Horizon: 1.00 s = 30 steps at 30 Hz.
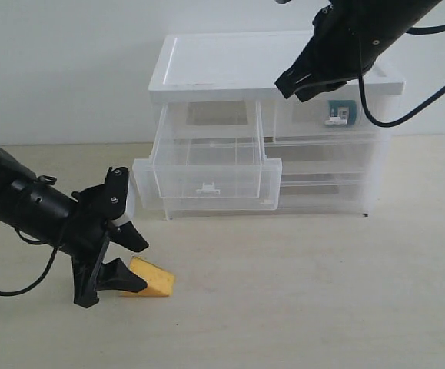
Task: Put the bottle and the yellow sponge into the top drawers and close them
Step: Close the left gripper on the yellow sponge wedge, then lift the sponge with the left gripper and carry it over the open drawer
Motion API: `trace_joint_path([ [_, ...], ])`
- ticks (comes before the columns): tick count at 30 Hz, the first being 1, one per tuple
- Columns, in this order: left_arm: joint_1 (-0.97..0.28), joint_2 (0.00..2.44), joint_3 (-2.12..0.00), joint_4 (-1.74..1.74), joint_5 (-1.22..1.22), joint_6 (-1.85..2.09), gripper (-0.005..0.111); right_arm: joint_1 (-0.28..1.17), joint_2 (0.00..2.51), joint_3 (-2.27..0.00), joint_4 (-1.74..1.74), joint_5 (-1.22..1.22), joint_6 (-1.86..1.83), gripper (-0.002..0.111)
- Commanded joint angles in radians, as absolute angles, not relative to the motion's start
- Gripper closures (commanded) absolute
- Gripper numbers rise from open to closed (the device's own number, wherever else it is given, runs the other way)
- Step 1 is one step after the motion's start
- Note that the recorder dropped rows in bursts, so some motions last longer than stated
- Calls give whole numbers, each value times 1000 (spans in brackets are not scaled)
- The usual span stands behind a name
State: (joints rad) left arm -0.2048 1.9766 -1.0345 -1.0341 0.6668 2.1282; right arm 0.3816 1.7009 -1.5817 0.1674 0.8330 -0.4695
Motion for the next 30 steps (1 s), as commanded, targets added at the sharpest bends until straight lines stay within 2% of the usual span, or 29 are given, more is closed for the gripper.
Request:
trace_joint_path([
  [1, -210, 1980, -1042, -1058, 677, 2132, 53, 379, 1700, -1587, 169, 834, -480, 108],
  [5, -210, 1980, -1042, -1058, 683, 2132, 69, 379, 1700, -1587, 169, 834, -480, 108],
  [8, -210, 1980, -1042, -1041, 694, 2132, 73, 379, 1700, -1587, 169, 834, -480, 108],
  [12, -210, 1980, -1042, -1002, 707, 2132, 99, 379, 1700, -1587, 169, 834, -480, 108],
  [13, -210, 1980, -1042, -1000, 707, 2132, 102, 379, 1700, -1587, 169, 834, -480, 108],
  [20, -208, 1951, -1047, -965, 707, 2094, 103, 379, 1700, -1587, 169, 834, -480, 108],
  [23, -208, 1873, -1047, -791, 728, 1940, 103, 379, 1700, -1587, 169, 830, -480, 108],
  [30, -208, 1715, -1047, -453, 942, 1550, 103, 379, 1700, -1587, 169, 825, -480, 108],
])
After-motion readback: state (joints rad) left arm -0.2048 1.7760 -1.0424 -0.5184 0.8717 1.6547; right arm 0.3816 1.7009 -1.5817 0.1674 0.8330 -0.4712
